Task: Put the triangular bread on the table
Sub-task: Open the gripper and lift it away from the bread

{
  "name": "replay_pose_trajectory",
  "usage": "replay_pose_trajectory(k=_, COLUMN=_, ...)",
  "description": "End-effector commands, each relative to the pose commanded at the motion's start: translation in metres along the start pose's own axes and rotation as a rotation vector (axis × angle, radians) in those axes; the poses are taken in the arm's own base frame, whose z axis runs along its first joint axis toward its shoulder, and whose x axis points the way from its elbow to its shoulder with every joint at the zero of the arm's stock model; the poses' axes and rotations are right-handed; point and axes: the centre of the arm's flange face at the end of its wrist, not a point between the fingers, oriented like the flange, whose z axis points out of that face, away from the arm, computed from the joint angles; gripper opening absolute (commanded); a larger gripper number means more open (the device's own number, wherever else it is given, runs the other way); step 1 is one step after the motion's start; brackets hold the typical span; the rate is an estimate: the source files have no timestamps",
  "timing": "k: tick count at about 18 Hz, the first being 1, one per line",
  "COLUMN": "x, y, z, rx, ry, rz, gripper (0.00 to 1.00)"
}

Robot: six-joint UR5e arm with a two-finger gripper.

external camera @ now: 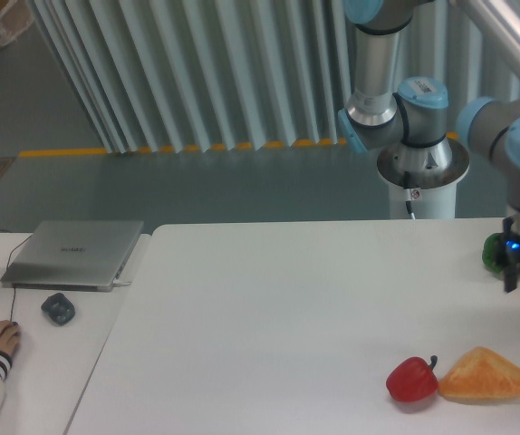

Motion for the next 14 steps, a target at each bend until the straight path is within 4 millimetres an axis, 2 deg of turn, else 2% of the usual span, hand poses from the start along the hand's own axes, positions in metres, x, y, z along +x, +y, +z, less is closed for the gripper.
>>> replay_pose_trajectory(k=3, x=-0.005, y=0.022, z=-0.013, rx=-0.012, ry=-0.007, rz=0.106, gripper=1.0)
replay_pose_trajectory(k=5, x=-0.004, y=0.029, z=-0.014, rx=-0.017, ry=0.011, rz=0.123, gripper=1.0)
replay_pose_trajectory(k=14, x=-0.003, y=0.028, z=-0.007, rx=-0.013, ry=0.024, rz=0.123, gripper=1.0)
